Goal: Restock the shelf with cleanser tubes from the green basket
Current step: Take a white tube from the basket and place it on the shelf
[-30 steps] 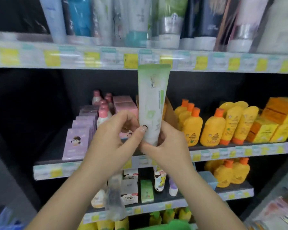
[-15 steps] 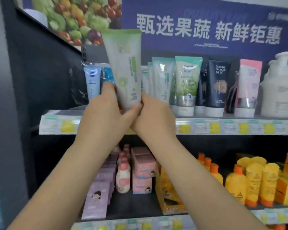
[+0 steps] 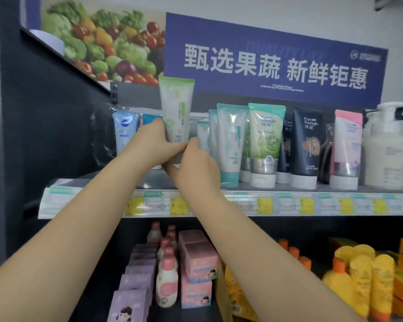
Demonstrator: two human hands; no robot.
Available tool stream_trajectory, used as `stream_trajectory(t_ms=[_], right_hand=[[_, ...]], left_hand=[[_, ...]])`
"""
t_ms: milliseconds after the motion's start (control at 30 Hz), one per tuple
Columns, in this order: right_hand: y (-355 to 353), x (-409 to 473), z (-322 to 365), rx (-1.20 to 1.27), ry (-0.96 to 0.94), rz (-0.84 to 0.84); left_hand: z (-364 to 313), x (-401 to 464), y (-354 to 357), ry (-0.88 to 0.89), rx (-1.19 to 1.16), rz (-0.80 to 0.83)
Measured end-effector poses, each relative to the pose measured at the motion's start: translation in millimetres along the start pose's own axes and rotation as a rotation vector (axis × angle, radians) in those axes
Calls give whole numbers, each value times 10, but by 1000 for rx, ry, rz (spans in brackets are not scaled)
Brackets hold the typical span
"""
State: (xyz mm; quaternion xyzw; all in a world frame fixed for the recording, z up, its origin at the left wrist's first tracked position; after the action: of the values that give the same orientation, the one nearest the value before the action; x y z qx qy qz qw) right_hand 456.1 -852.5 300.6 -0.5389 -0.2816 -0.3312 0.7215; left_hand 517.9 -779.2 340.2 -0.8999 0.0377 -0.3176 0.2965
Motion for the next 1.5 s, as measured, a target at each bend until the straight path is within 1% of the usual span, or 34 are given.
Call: stream_trajectory(t_ms=[100,267,433,567,733,900,1133,1200,1333,1500], right_hand=[[7,30,-46,25,12,-23],[48,66,-114,19,42,-6],[87,109,-115,30,46,25],[71,96,-113,60,59,23],[64,78,-98,85,89,67],[41,62,-116,106,96,77],[57,95,-134,100,119,114],[62,103,-137,83,116,115],[64,110,-152,58,109,120],[87,125,-162,86,134,205]], left_hand=[[23,129,179,-40,-5,82],[37,183,349,-70,105,186],[62,180,406,-67,252,162],[70,174,420,-77,270,159],[83,169,449,-70,284,150],[85,137,426,-40,232,153],[103,229,435,-6,283,77],[106,247,457,2,301,84],[152,271,497,-18,337,145],[170,256,516,-16,354,171]])
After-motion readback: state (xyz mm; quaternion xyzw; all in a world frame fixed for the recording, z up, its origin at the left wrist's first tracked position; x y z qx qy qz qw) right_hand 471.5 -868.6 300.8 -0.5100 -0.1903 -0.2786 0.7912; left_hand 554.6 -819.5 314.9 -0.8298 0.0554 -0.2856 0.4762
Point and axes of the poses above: each hand's wrist, its own x-axis towards the middle knuckle, its own y-axis out of the palm, z = x × y, the point moved 5 cm from there along x, towards the middle knuckle, and after that the axes turned 11 degrees about -y, right-handed, at the moved point
